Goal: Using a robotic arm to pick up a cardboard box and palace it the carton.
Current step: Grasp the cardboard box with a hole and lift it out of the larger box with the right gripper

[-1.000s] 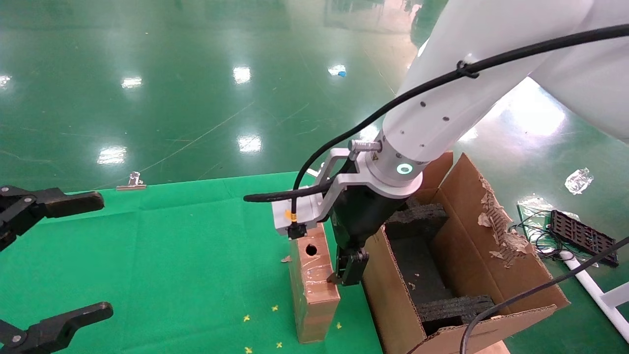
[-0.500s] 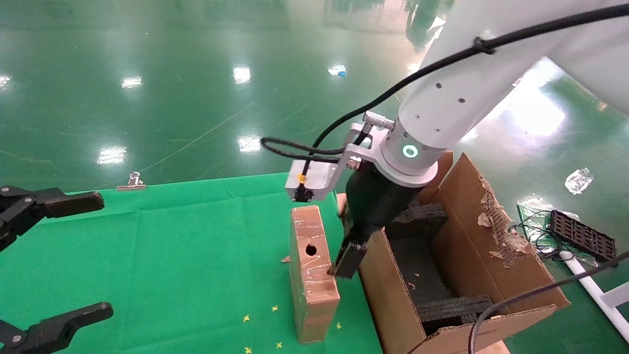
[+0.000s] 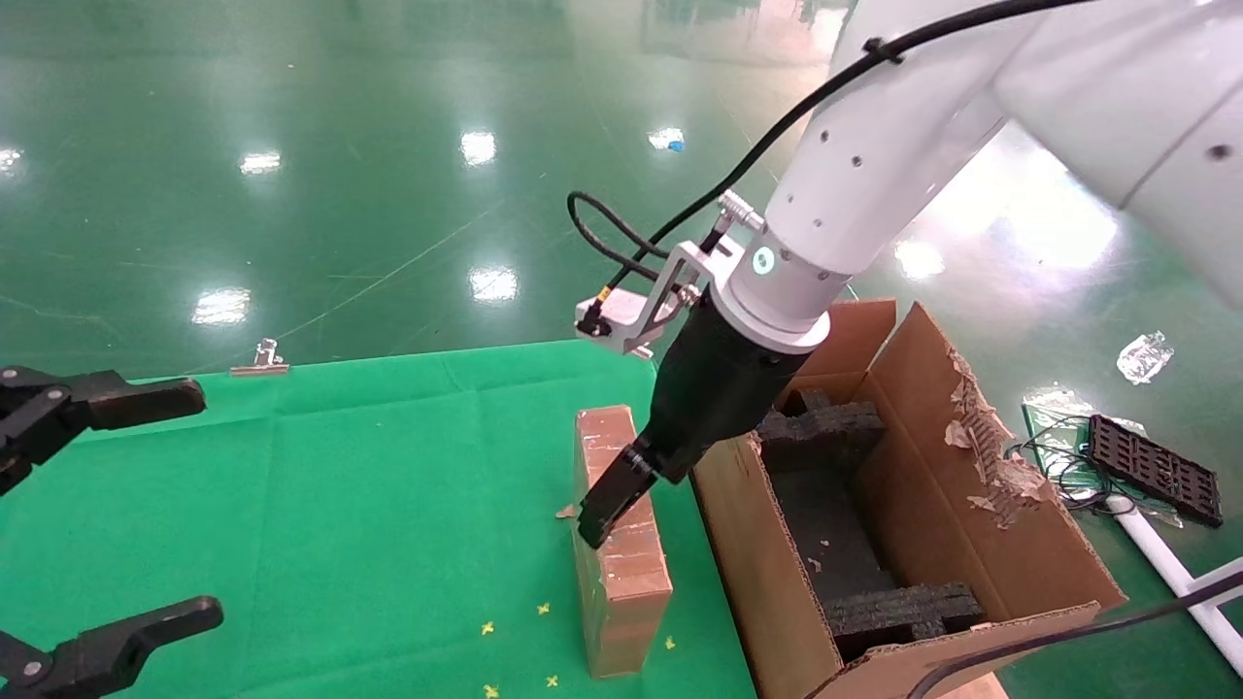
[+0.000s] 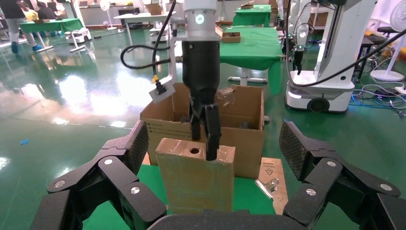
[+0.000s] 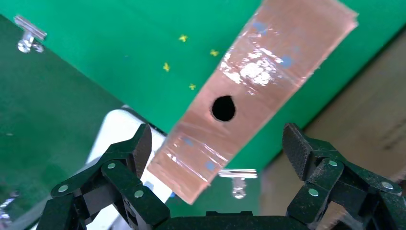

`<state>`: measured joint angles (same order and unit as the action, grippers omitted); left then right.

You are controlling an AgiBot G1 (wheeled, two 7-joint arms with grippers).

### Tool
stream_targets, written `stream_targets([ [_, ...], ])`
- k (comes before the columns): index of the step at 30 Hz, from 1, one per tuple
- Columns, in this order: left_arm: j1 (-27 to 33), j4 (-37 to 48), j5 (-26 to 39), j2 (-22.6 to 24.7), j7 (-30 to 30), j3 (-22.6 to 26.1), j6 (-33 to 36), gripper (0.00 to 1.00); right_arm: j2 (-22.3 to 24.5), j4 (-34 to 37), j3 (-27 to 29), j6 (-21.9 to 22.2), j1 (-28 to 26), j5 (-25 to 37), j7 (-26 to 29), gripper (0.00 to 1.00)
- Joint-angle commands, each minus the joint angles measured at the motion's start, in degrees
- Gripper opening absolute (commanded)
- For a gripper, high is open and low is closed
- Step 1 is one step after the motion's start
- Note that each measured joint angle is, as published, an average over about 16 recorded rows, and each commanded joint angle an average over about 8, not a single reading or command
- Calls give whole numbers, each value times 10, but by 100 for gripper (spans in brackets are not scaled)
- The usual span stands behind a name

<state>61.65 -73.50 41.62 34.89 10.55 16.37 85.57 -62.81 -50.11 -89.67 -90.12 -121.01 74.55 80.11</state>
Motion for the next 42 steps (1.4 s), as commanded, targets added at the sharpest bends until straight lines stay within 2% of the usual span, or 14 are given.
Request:
stream_targets([
  [1, 0, 0, 0, 0, 0, 0, 0, 100, -8, 24, -6, -1, 7, -14, 1, 100],
  [10, 0, 0, 0, 0, 0, 0, 0, 100, -44, 92, -30, 5, 23, -24, -26, 100],
  [11, 0, 0, 0, 0, 0, 0, 0, 100, -47, 97, -32, 5, 25, -24, -29, 97],
  [13, 0, 0, 0, 0, 0, 1, 0, 100, -53, 107, -36, 7, 28, -23, -34, 80],
  [15, 0, 0, 0, 0, 0, 1, 0, 91, -58, 114, -40, 8, 29, -22, -38, 55],
  [16, 0, 0, 0, 0, 0, 1, 0, 83, -60, 116, -42, 8, 30, -21, -40, 43],
  [18, 0, 0, -1, 0, 0, 1, 0, 61, -63, 120, -45, 8, 31, -20, -42, 18],
  [19, 0, 0, -1, 0, 0, 1, 0, 50, -64, 121, -47, 8, 31, -19, -43, 8],
  [21, 0, 0, -1, 0, 0, 1, 0, 25, -66, 123, -50, 7, 30, -19, -44, 0],
  [23, 0, 0, -1, 0, 0, 1, 0, 9, -67, 123, -53, 7, 30, -19, -45, 0],
  [25, 0, 0, -1, 0, -1, 1, 0, 2, -68, 123, -57, 7, 30, -18, -44, 0],
  [42, 0, 0, -1, -1, -1, 2, -1, 0, -70, 120, -83, 8, 35, -20, -47, 0],
])
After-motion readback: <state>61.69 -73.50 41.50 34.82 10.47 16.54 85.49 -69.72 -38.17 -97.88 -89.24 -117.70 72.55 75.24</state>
